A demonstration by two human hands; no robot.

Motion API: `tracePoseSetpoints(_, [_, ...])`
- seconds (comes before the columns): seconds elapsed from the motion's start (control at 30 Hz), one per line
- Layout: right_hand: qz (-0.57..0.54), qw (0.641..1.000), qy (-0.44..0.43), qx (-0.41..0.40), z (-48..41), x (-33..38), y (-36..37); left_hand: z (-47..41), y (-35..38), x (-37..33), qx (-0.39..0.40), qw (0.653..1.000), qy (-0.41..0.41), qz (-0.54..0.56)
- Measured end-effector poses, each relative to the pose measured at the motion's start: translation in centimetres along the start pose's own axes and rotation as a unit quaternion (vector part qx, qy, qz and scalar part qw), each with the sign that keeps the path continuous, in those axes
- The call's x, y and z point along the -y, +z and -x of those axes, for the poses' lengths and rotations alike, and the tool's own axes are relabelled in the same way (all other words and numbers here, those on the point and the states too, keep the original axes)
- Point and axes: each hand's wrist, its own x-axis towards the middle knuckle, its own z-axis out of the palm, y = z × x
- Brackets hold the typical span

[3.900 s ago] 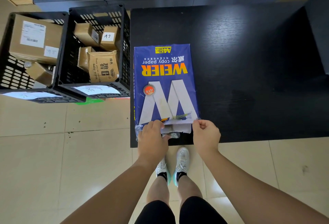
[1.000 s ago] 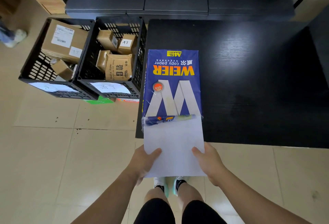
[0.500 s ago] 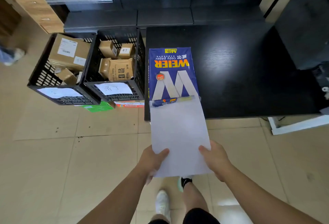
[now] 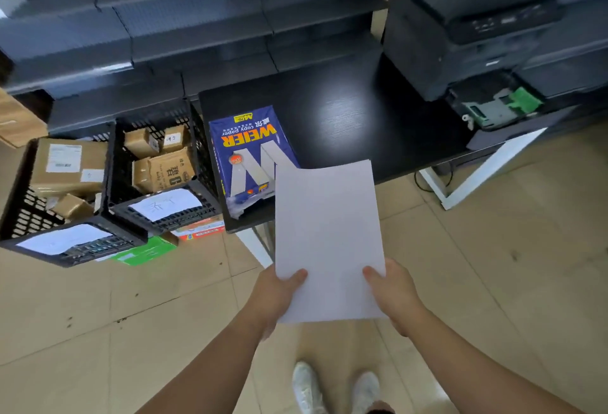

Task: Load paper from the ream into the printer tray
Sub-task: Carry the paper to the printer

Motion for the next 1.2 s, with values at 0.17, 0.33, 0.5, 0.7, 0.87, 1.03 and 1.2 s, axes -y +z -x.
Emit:
tracePoseSetpoints(0.17, [-0.085, 0.993, -0.004, -0.085, 2.3, -0.7, -7.7, 1.3, 7.4, -4.2, 0.079, 0.993, 0.052, -0.067])
tracePoseSetpoints(0.33, [-0.174, 0.967, -0.016, -0.184, 5.3, -2.6, -17.0, 3.6, 17.2, -7.5, 0.165, 0.971, 0.102, -0.143])
tracePoseSetpoints(0.5, [-0.212, 0.938, -0.014, -0.273, 9.0, -5.1, -25.5, 7.2, 27.1, -9.6, 0.249, 0.934, 0.157, -0.204])
tracePoseSetpoints(0.7, [-0.223, 0.898, 0.016, -0.378, 13.4, -8.3, -32.4, 11.1, 36.1, -10.0, 0.33, 0.883, 0.199, -0.268])
tracePoseSetpoints(0.87, [-0.256, 0.865, 0.043, -0.429, 15.0, -9.8, -34.5, 12.1, 40.2, -10.5, 0.4, 0.835, 0.23, -0.299])
tracePoseSetpoints(1.03, [-0.276, 0.837, 0.06, -0.468, 15.5, -9.8, -34.7, 11.7, 42.5, -11.5, 0.445, 0.807, 0.217, -0.322])
tracePoseSetpoints(1.2, [-0.313, 0.817, 0.056, -0.481, 14.6, -9.3, -35.4, 10.3, 45.0, -12.7, 0.45, 0.795, 0.212, -0.346])
